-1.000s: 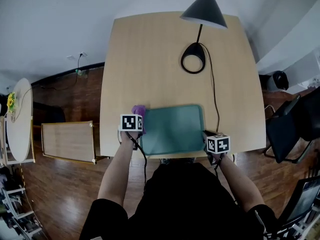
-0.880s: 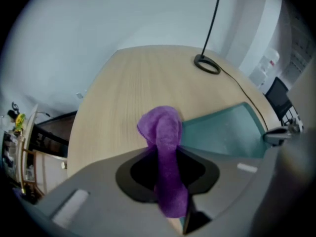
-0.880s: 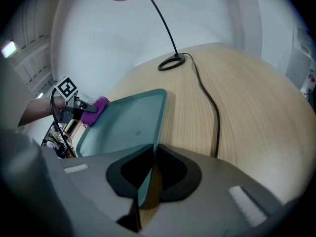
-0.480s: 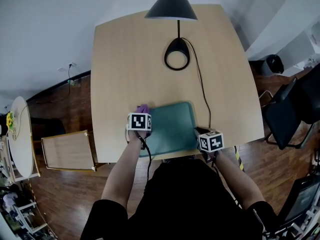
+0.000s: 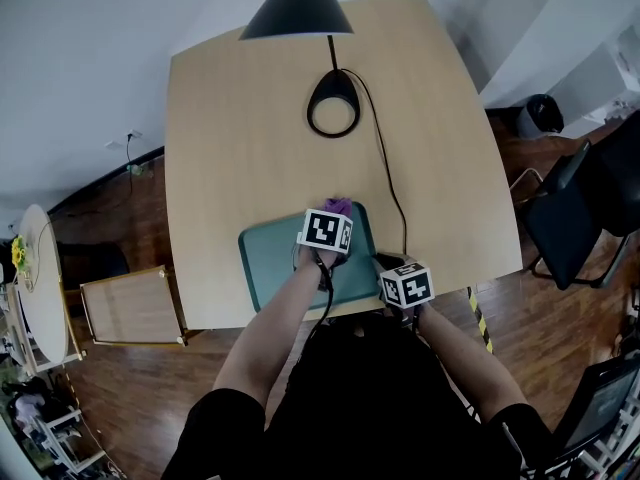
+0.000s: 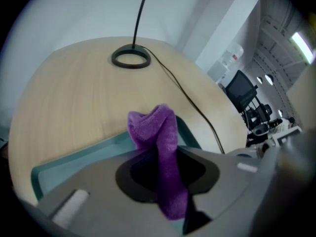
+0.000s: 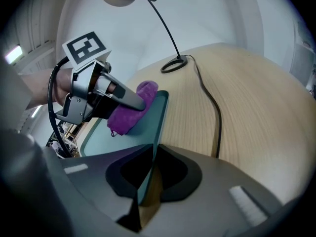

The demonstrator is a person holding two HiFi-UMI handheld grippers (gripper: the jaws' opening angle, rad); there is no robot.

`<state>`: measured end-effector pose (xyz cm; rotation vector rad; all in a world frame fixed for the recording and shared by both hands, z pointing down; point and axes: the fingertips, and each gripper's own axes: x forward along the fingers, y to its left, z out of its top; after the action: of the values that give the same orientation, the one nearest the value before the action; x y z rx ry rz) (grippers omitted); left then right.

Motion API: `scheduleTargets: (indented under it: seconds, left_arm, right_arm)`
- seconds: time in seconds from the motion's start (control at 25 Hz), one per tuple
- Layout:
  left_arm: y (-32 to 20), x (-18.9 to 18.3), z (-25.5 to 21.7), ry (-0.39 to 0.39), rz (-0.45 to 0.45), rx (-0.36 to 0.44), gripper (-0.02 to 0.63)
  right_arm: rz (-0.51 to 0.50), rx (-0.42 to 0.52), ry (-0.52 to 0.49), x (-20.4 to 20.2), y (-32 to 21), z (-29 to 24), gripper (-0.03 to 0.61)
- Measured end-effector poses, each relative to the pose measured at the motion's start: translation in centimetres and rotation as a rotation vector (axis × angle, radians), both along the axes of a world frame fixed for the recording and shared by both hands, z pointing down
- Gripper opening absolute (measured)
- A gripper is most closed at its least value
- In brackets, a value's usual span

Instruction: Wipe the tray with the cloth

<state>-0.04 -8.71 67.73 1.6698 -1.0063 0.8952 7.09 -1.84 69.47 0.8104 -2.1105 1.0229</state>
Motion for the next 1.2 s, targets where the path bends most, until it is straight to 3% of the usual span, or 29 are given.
scheduleTargets:
  seconds: [0.28,0.48,0.68,0.84,1.0,1.2]
  left_arm:
    - [-1.2,4.6,-0.1,0.044,0.048,-0.017,0.117]
    - [-0.7,4.0,-0.4,0.044,-0.001,0.013,0.117]
    - [2.6,-2.3,-1.6,-0.026,-0.075,0.052,0.117]
    - [6.3,-11.0,-2.7,-0.034,-0.261,0.067,0.117]
    - [10.6,-20.0,-1.8,-0.076,-0.457,0.032,0.117]
    - [12.5,-22.6,-0.1,-0.075,-0.466,-0.015,0.117]
  right_arm:
    - [-0.022,-0.003,-0.028,-0.1,0.0,-0.2,0.038]
    - [-0.052,-0.005,-0.032,0.3,0.1,0.0,0.041]
    - [-0.043,0.018,-0.001,0.5,-0.1,0.4,0.039]
    - [-0.035,0.033,0.048,0.5,-0.5,0.7,0.037]
    - [-0.018,0.032,0.078,0.7,-0.6,1.0,0.034]
    - [0.012,0.039,0.080,0.7,-0.9,1.1,0.032]
